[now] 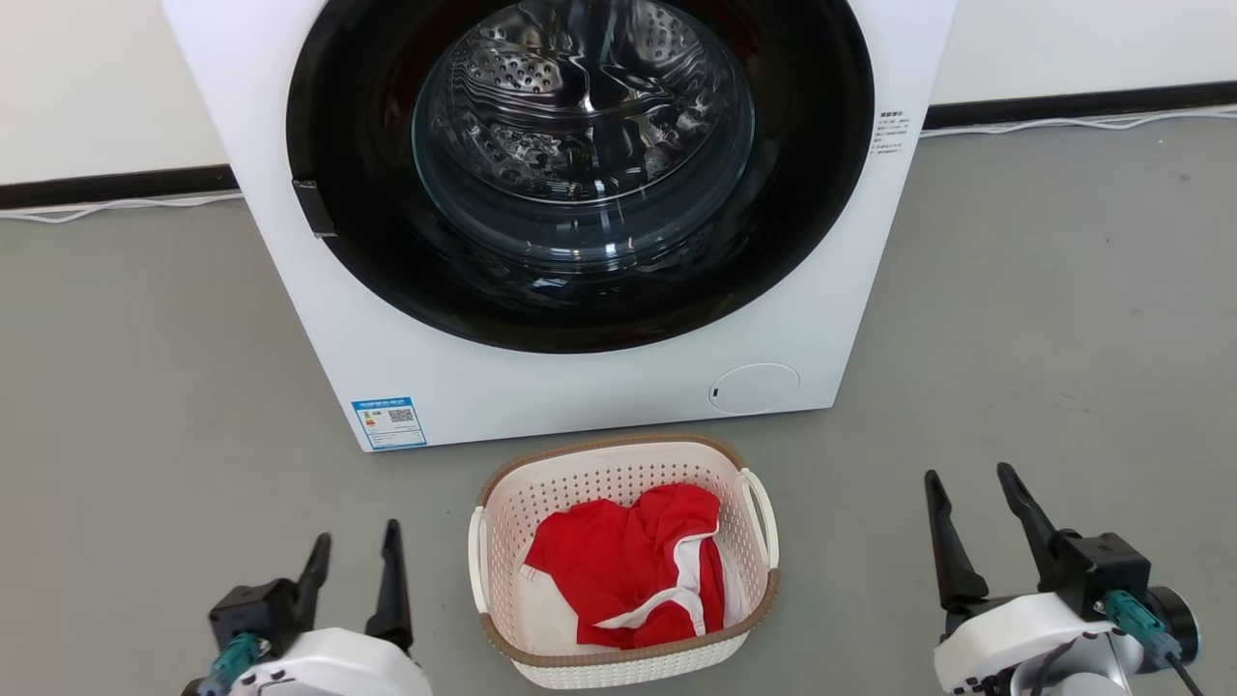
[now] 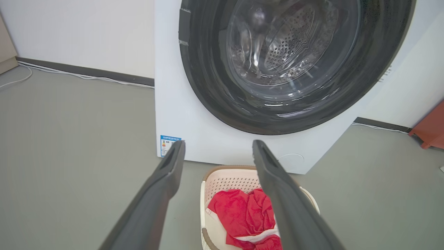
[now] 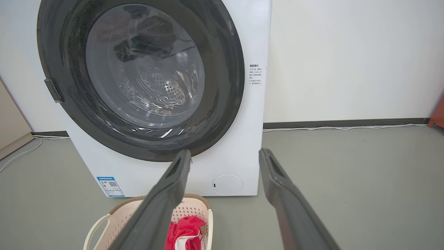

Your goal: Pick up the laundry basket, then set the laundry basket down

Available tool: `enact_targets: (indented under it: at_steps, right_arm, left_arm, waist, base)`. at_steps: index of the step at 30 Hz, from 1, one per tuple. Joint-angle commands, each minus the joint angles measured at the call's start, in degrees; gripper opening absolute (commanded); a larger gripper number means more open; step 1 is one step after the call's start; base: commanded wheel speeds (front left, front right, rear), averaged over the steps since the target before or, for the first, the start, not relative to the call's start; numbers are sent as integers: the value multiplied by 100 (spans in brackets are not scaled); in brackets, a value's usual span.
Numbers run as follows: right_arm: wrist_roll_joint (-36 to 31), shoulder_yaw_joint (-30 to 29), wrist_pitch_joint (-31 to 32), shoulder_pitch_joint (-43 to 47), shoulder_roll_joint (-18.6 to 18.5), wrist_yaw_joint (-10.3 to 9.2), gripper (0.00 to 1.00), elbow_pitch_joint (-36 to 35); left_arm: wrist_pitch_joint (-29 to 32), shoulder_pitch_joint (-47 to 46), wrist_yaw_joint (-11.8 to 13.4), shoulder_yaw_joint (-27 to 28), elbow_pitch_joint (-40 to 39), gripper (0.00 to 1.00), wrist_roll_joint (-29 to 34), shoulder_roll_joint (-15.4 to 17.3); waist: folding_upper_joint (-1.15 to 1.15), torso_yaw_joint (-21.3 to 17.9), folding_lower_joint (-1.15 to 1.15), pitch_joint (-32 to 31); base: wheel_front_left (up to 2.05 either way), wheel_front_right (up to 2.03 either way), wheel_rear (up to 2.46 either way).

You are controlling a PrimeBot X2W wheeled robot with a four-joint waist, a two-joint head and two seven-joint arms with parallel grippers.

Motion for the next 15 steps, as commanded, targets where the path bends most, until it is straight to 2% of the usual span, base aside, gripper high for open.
enact_targets:
  at_steps: [1,6,7,15]
  right_arm:
    - [-49,63,-68,-45,0,35,100,-183]
    - [-63,18,-68,-14,0,35,100,-199]
    - [-40,-110,0,34,8,0,0,-37]
    - [78,-129,69,228,54,-5,0,310]
  left_arm:
    - [-35,-48,70,287,-247,100,-12,71]
    - [-35,37,108,394,-414,100,-42,71]
    - [0,153,94,219,-258,0,-49,8]
    - [45,335,85,228,90,0,-151,-55]
  waist:
    - [0,-5,0,-13]
    - [0,-14,0,-27]
    - [0,-14,0,-27]
    - [0,-7,0,-28]
  base:
    - [0,0,0]
    - [0,0,0]
    - [0,0,0]
    - [0,0,0]
